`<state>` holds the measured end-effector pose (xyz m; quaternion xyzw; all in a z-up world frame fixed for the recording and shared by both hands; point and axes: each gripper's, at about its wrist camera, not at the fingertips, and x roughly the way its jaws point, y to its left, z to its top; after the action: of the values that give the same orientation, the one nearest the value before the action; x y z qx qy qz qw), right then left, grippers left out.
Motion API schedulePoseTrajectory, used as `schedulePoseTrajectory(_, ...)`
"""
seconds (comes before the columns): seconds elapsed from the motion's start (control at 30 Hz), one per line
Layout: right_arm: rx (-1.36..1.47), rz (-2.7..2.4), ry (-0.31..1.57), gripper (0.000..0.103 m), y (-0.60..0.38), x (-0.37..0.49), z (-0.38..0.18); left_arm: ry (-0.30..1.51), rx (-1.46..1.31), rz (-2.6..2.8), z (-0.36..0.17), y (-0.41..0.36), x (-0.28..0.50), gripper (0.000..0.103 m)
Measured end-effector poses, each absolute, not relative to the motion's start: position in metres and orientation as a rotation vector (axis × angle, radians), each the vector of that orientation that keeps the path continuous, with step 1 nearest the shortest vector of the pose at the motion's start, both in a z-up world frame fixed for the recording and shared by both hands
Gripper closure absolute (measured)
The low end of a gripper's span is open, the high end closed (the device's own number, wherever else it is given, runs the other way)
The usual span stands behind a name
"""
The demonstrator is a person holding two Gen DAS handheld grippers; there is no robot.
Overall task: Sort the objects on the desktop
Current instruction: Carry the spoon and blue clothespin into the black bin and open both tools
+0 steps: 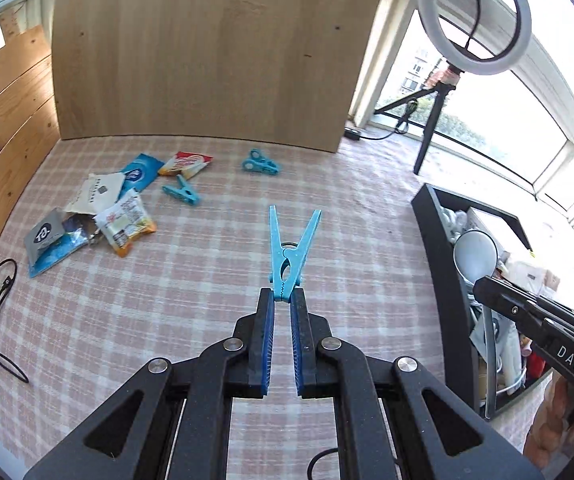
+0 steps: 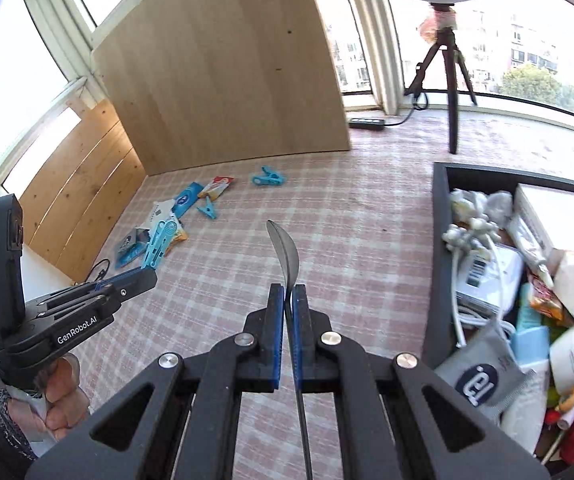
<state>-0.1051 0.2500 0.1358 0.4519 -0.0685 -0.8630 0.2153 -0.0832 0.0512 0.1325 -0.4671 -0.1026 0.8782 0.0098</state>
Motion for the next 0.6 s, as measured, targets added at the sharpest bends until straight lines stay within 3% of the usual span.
schedulePoseTrajectory(0.33,1.318,-2.66,-0.308,0.099,0.416,-0.065,0.147,-0.196,-1.38,2.593,0.134,0.194,-0.088,0.096)
schedulePoseTrajectory(0.6,1.35,-2.767,-0.341,0.099,0.495,-0.058,0.151,-0.161,-1.334,2.574,0.138,0.261,-0.098,0.096)
